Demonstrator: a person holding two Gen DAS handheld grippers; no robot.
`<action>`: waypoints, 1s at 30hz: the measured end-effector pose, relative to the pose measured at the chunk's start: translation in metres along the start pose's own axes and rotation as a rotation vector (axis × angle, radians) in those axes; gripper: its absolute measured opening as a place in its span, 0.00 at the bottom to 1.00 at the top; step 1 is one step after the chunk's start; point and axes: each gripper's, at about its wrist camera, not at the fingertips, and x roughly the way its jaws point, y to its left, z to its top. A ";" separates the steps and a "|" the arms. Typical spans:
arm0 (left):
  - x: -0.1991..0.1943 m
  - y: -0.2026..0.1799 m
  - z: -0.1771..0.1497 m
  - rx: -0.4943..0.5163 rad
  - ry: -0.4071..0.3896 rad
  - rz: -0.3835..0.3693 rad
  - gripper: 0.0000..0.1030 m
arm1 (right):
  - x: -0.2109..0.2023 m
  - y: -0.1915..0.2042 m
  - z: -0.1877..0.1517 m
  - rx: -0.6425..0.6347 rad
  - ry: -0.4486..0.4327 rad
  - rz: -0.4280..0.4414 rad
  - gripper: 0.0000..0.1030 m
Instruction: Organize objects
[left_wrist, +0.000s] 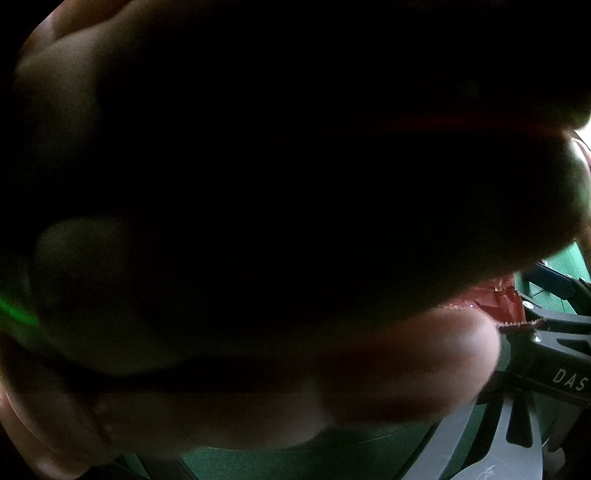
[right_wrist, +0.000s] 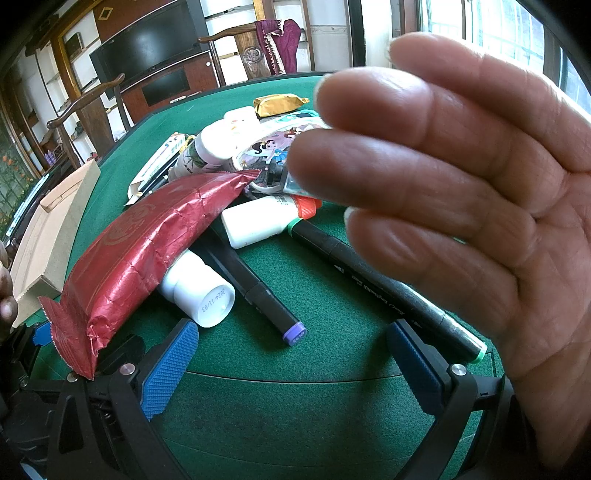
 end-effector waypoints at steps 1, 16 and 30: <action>0.001 0.001 0.000 0.000 0.000 0.000 1.00 | -0.001 0.003 -0.001 0.000 0.000 0.000 1.00; 0.001 0.001 0.000 0.000 -0.001 0.000 1.00 | 0.000 0.003 0.000 0.000 0.000 0.000 1.00; 0.001 0.001 0.000 0.000 -0.001 0.000 1.00 | 0.000 0.004 0.001 0.000 0.000 0.000 1.00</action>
